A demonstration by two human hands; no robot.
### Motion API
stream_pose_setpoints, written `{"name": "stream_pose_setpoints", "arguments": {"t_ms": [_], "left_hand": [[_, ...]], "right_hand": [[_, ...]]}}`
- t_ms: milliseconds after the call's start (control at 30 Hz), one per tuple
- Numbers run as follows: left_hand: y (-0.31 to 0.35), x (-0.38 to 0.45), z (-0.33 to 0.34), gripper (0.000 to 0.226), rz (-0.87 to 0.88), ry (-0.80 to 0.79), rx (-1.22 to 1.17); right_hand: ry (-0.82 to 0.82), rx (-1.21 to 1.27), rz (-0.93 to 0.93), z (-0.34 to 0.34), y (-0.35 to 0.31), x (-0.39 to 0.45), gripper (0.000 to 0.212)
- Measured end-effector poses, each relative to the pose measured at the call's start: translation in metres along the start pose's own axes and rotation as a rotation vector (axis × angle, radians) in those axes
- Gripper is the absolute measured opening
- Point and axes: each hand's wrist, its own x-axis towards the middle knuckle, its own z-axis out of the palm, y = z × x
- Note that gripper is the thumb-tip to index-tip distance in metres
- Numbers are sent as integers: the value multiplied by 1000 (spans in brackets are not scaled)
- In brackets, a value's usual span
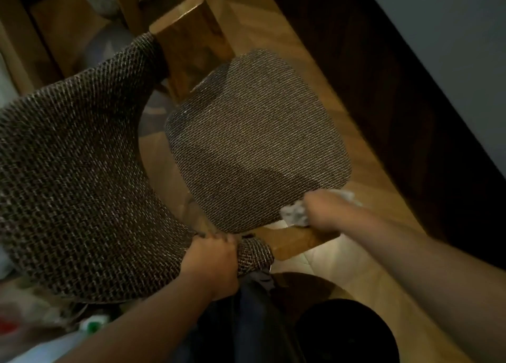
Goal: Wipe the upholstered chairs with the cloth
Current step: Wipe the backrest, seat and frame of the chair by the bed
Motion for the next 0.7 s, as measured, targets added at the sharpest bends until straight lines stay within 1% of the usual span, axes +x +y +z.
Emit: {"name": "stream_pose_setpoints", "arguments": {"t_ms": [67,133,167,200,267,300,333,400,433,467,500,533,567,600,700], "left_hand": [[-1,1,2,72,4,1,-12],[-2,2,3,72,7,8,-11],[-2,2,4,72,6,7,-13],[-1,2,5,72,7,5,-16],[-1,3,6,72,10,1,-23],[-1,4,6,73,10,-3,-30],[-1,4,6,75,10,-4,-33],[-2,4,6,77,14,2,-31],[-2,3,6,78,14,4,-33],[-2,3,7,77,10,7,-37],[-2,4,7,77,8,10,-39],[-3,5,8,76,11,12,-43],[-3,4,8,74,14,13,-49],[-3,4,8,72,17,12,-56],[-3,3,8,70,12,3,-69]], "right_hand": [[-44,-39,114,-9,36,5,15],[-92,-102,151,-15,48,9,16],[-84,-134,127,-19,42,10,16],[-38,-136,91,-22,29,16,18],[36,-89,0,-30,-8,29,18],[34,-45,-55,-31,-29,38,17],[6,-8,-104,-31,-47,46,17],[-148,25,-157,-15,-75,59,17],[-231,-21,-159,-2,-86,65,21],[-291,-128,-152,12,-94,67,27],[-311,-240,-129,24,-98,72,31],[-272,-314,-111,30,-99,75,30],[-242,-310,-93,33,-95,74,23],[-224,-243,-119,33,-87,72,18],[-265,-33,-258,12,-53,46,26]]}}
